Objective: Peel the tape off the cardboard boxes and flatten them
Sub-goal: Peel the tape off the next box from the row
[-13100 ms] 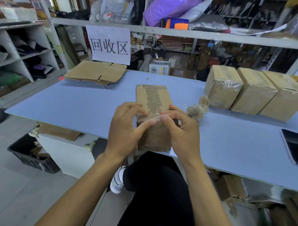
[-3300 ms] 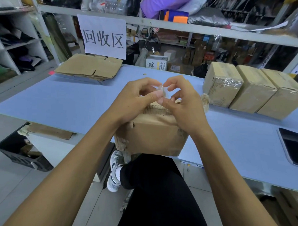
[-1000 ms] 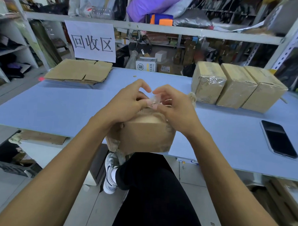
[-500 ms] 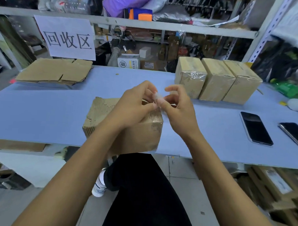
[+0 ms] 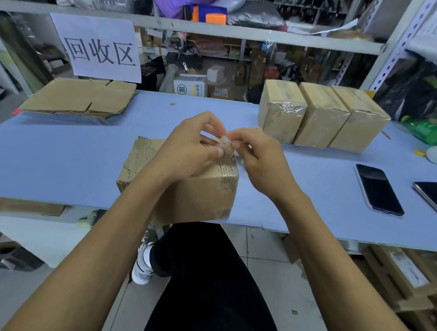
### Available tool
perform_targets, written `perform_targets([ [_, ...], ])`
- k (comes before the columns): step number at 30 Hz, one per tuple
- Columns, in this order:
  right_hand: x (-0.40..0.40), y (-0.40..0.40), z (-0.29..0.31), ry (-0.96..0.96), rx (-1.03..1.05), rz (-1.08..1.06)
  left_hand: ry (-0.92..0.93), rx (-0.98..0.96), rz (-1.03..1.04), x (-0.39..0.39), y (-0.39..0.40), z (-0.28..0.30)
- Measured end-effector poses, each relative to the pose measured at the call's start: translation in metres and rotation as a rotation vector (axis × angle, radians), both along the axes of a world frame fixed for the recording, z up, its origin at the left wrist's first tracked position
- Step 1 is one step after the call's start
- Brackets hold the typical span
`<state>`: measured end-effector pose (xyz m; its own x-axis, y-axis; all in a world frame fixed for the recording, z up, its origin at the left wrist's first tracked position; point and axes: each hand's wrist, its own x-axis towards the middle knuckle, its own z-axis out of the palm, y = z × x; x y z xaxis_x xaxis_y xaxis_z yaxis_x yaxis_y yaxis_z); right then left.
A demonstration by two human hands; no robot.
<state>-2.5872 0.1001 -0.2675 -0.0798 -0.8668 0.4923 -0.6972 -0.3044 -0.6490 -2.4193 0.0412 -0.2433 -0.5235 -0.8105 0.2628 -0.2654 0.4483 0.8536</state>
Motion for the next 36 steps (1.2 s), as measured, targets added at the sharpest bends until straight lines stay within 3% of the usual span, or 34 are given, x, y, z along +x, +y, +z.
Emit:
perform_targets([
  [4, -0.003, -0.002, 0.003, -0.077, 0.051, 0.020, 0.031, -0.031, -0.009, 0.001, -0.002, -0.001],
  [12, -0.016, 0.002, 0.000, -0.028, 0.037, 0.139, 0.098, -0.035, 0.065, -0.003, -0.001, -0.004],
  [16, -0.012, 0.006, 0.001, -0.096, 0.090, 0.235, 0.046, -0.121, 0.079, -0.002, 0.002, -0.003],
  [19, -0.013, 0.005, 0.005, -0.176, 0.135, 0.292, -0.043, -0.258, 0.049, -0.001, -0.003, -0.001],
  [24, -0.006, -0.008, 0.010, -0.007, 0.069, 0.214, -0.058, -0.677, 0.127, 0.017, -0.010, -0.006],
  [27, 0.012, -0.012, 0.011, 0.110, 0.097, 0.214, -0.035, -0.766, 0.240, 0.034, -0.012, -0.011],
  [29, 0.020, -0.012, 0.010, 0.147, 0.123, 0.251, -0.138, -0.740, 0.320, 0.044, -0.016, -0.014],
  [32, 0.025, -0.013, 0.012, 0.194, 0.178, 0.330, -0.363, -0.553, 0.306, 0.050, -0.023, -0.018],
  [36, 0.029, -0.012, 0.022, 0.296, 0.203, 0.399, -0.427, -0.516, 0.299, 0.045, -0.032, -0.017],
])
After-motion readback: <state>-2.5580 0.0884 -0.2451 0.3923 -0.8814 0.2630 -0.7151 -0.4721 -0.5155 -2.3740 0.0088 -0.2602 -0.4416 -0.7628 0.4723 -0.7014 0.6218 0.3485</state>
